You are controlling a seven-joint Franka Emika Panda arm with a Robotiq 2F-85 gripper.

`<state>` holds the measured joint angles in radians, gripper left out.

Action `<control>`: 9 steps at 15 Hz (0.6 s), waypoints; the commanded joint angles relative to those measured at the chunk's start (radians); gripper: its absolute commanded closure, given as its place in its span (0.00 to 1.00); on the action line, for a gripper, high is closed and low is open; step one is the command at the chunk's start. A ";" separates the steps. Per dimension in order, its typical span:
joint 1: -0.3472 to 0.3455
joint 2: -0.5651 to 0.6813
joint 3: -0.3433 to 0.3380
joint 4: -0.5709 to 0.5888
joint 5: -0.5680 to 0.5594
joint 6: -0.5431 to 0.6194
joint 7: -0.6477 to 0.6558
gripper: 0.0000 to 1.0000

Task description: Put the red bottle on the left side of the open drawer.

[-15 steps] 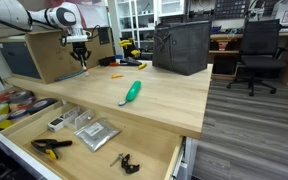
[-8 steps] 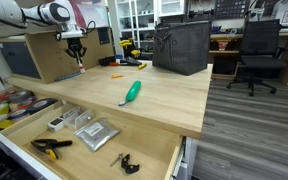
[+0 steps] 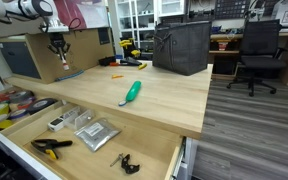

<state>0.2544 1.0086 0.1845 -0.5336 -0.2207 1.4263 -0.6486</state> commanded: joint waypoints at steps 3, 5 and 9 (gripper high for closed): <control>0.026 -0.129 0.068 -0.058 0.012 -0.179 -0.159 0.96; 0.017 -0.169 0.081 -0.051 0.013 -0.259 -0.209 0.96; 0.001 -0.265 0.099 -0.035 0.015 -0.384 -0.312 0.96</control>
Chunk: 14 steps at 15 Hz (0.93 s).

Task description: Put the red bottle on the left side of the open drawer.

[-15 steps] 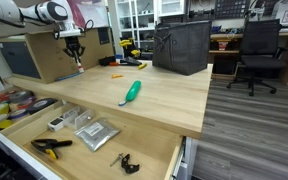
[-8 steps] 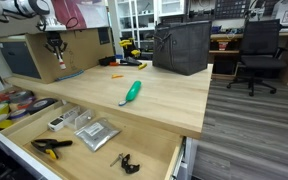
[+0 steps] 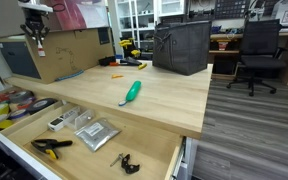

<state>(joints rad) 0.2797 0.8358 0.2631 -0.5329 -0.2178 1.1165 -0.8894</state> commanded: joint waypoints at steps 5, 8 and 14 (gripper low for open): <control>-0.041 -0.214 0.041 -0.043 0.021 -0.201 -0.119 0.96; -0.047 -0.270 0.062 -0.049 0.037 -0.281 -0.112 0.96; -0.040 -0.326 0.110 -0.051 0.096 -0.364 -0.139 0.96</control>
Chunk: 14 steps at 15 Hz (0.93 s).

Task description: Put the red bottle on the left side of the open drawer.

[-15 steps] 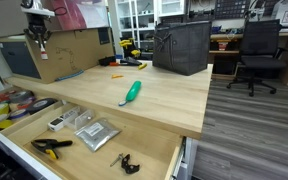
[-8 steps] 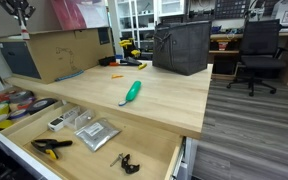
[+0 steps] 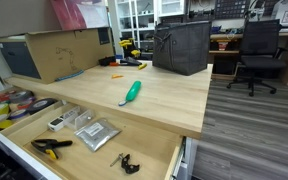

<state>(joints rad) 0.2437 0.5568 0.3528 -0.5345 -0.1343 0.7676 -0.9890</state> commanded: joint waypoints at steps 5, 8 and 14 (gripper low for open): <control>0.120 -0.007 0.051 -0.116 -0.049 0.085 -0.024 0.96; 0.189 0.012 0.060 -0.210 -0.079 0.169 -0.020 0.96; 0.254 0.007 0.063 -0.418 -0.095 0.316 -0.023 0.96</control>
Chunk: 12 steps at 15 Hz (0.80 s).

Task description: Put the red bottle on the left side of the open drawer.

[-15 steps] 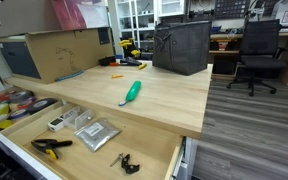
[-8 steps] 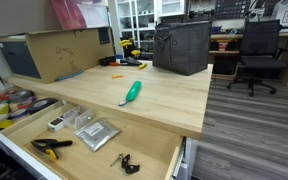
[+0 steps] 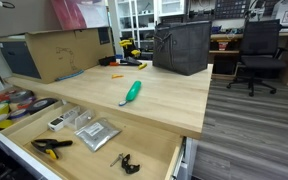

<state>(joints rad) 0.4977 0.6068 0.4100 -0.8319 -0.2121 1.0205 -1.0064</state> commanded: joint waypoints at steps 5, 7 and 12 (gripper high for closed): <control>0.007 -0.076 0.009 -0.270 -0.011 0.153 0.002 0.96; 0.004 -0.099 0.007 -0.346 -0.017 0.252 0.011 0.96; 0.001 -0.212 0.022 -0.588 0.000 0.545 0.085 0.96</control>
<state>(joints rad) 0.5143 0.5253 0.4138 -1.2224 -0.2147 1.4299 -0.9684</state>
